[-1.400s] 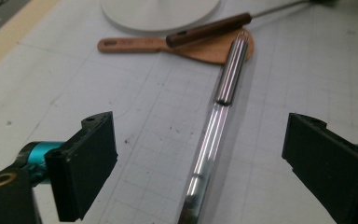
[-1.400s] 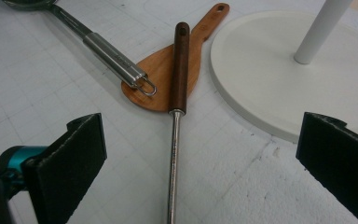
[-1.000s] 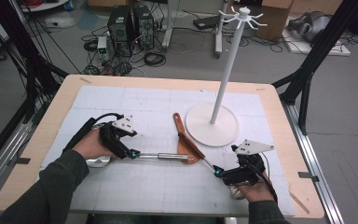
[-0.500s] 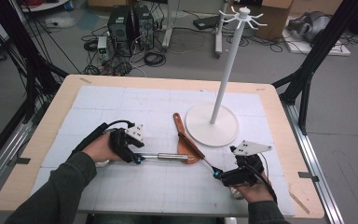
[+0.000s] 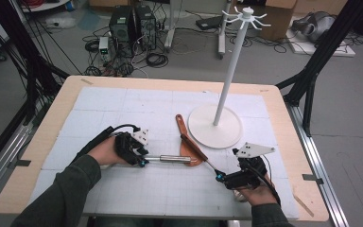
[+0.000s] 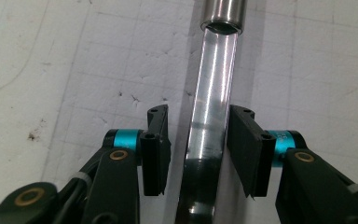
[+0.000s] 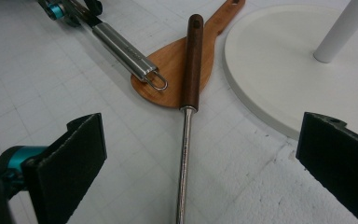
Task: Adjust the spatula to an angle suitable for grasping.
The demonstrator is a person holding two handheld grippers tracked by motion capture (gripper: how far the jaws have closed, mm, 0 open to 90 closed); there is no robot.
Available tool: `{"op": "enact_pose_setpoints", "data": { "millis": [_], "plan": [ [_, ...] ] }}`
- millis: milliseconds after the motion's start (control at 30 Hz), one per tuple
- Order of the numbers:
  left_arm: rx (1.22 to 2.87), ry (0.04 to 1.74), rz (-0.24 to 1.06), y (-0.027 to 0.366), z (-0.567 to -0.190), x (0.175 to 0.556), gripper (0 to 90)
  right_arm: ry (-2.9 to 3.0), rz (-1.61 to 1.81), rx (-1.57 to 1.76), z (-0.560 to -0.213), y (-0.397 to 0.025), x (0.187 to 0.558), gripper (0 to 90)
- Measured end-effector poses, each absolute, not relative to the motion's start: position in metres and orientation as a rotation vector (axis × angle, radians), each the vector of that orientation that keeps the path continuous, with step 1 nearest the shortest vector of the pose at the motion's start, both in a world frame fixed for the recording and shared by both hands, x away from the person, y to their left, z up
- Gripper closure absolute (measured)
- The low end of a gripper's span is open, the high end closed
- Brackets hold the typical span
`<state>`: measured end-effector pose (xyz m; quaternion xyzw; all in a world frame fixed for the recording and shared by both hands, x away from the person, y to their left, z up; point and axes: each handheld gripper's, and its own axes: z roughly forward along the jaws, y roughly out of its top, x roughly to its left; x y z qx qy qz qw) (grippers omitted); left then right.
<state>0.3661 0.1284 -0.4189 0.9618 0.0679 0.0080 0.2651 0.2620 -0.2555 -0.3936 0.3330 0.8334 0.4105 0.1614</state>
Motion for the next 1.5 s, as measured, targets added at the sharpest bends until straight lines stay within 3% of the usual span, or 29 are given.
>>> {"op": "enact_pose_setpoints", "data": {
  "millis": [267,733,1500],
  "plan": [
    [2.590,0.162,0.021,0.128,-0.419,0.365,70.5,2.386,1.170,0.953,-0.395,-0.254,0.263,0.4],
    [2.604,0.138,0.035,0.132,-0.411,0.360,72.7,2.363,1.178,0.953,-0.391,-0.255,0.261,0.4],
    [2.452,0.129,0.012,0.145,-0.380,0.348,74.4,2.351,1.310,0.935,-0.372,-0.224,0.258,0.5]
  ]
}}
